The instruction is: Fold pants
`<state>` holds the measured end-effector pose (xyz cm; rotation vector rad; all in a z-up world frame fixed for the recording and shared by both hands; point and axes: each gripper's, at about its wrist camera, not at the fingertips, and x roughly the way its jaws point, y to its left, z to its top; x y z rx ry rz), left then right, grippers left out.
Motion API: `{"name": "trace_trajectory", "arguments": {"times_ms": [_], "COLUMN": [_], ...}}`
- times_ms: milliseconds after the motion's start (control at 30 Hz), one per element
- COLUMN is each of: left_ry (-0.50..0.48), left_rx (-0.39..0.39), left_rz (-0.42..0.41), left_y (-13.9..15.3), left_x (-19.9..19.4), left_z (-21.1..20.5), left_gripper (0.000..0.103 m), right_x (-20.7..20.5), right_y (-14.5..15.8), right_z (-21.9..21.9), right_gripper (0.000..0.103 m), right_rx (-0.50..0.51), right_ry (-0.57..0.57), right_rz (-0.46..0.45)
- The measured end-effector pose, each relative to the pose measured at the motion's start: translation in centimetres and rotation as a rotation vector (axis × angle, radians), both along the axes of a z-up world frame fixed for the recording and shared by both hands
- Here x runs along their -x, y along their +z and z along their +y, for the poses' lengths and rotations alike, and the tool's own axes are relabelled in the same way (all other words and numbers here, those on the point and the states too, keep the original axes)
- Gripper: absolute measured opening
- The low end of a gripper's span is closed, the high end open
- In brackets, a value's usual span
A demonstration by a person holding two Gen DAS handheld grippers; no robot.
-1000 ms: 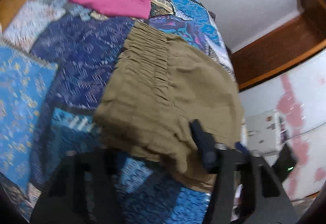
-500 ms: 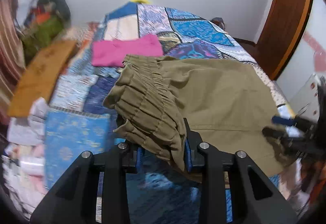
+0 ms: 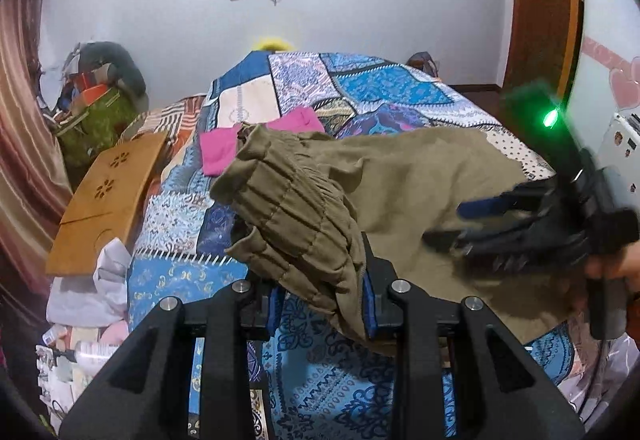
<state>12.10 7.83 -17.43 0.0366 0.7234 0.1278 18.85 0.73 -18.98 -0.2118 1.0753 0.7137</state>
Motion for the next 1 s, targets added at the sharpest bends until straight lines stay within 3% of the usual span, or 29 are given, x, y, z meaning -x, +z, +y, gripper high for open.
{"name": "trace_trajectory", "arguments": {"times_ms": [200,467,700,867,1000], "left_ry": [-0.029,-0.096,-0.161,-0.203,-0.235], "left_rx": [-0.077,-0.134,-0.09,-0.089,-0.08], "left_rz": [-0.057,-0.133,-0.14,-0.131,-0.124], "left_y": [1.6,4.2,5.7,6.2,6.7], "left_x": [0.1,-0.1,-0.7,-1.2,-1.7], "left_z": [-2.1,-5.6,-8.4,-10.1,-11.4], "left_gripper": [0.031,0.031,0.028,0.027,0.027], "right_x": [0.8,5.1,7.0,7.0,7.6], "right_y": [1.5,3.1,0.7,1.5,2.3], "right_z": [-2.1,-9.1,-10.9,-12.2,-15.7], "right_gripper": [0.057,0.057,0.058,0.058,0.058], "right_rx": [-0.036,-0.088,-0.079,-0.135,-0.149], "right_ry": [-0.029,-0.139,-0.166,-0.193,-0.274], "right_rz": [0.001,-0.064,-0.032,-0.023,-0.059]}}
